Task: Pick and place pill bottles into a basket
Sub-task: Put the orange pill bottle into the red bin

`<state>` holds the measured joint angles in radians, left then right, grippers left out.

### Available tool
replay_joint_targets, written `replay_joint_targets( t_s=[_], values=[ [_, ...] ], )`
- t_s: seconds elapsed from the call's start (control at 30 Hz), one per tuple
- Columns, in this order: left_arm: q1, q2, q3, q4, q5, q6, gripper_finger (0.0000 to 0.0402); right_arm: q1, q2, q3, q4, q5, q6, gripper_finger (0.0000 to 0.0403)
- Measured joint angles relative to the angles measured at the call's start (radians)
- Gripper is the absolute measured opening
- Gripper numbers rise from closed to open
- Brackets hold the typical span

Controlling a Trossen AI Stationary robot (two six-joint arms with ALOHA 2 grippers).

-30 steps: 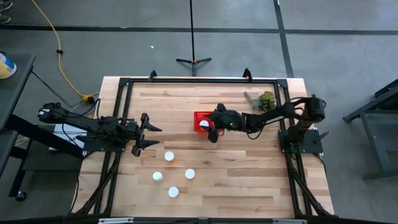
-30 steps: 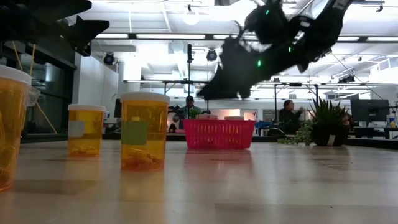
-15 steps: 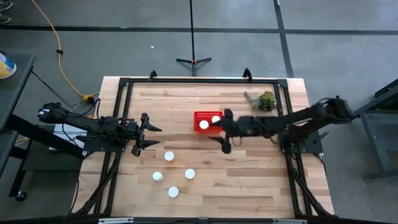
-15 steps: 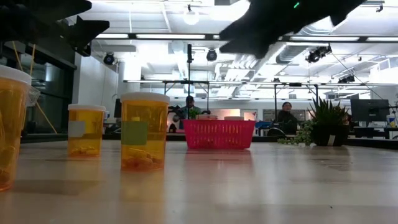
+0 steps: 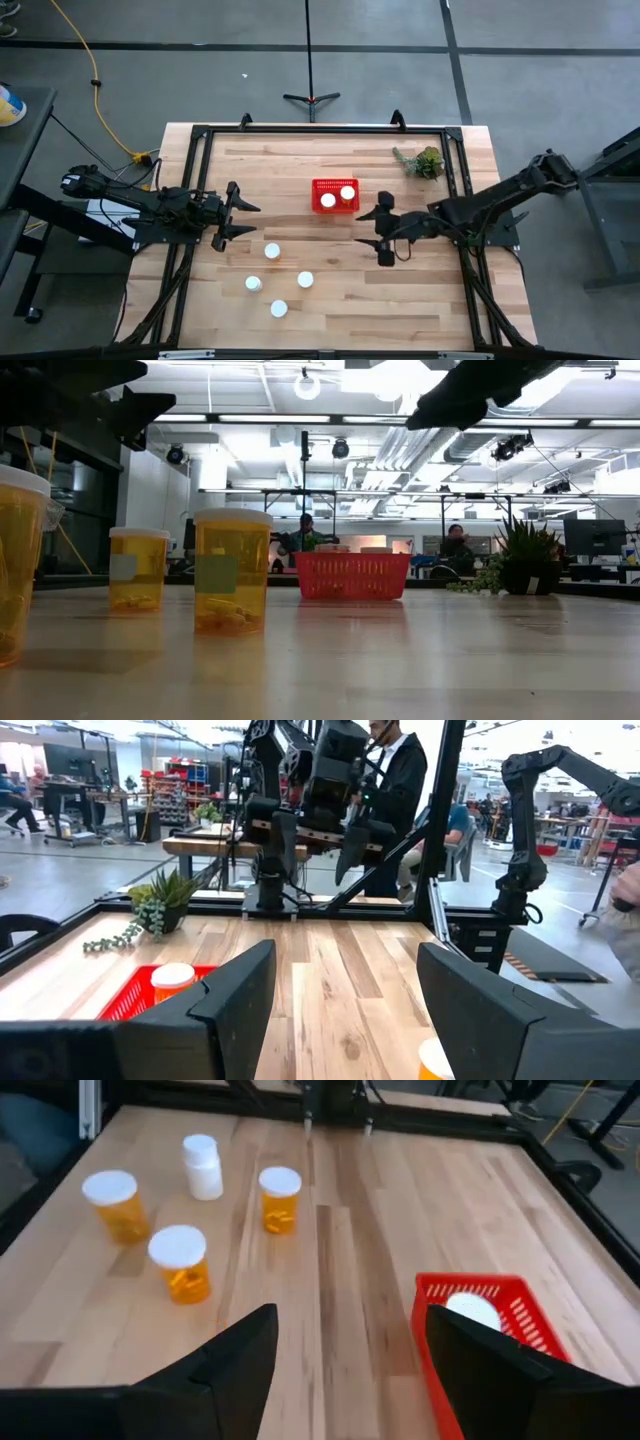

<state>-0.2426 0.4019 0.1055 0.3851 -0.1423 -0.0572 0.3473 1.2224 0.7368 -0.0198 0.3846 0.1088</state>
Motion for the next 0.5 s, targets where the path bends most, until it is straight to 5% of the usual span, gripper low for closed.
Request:
replay_joint_targets(
  t_s=[0.17,0.4,0.5],
  values=[
    [0.0,0.0,0.0,-0.045,0.022,0.009,0.0277,0.047,0.0,0.0,-0.028,0.016,0.022,0.0225],
    [0.0,0.0,0.0,-0.052,0.022,0.004,0.0278,0.17,0.0,0.0,-0.127,0.186,0.06,0.0197],
    [0.0,0.0,0.0,-0.048,0.022,0.007,0.0278,0.201,-0.027,0.0,-0.133,0.149,0.019,0.0186]
  ],
)
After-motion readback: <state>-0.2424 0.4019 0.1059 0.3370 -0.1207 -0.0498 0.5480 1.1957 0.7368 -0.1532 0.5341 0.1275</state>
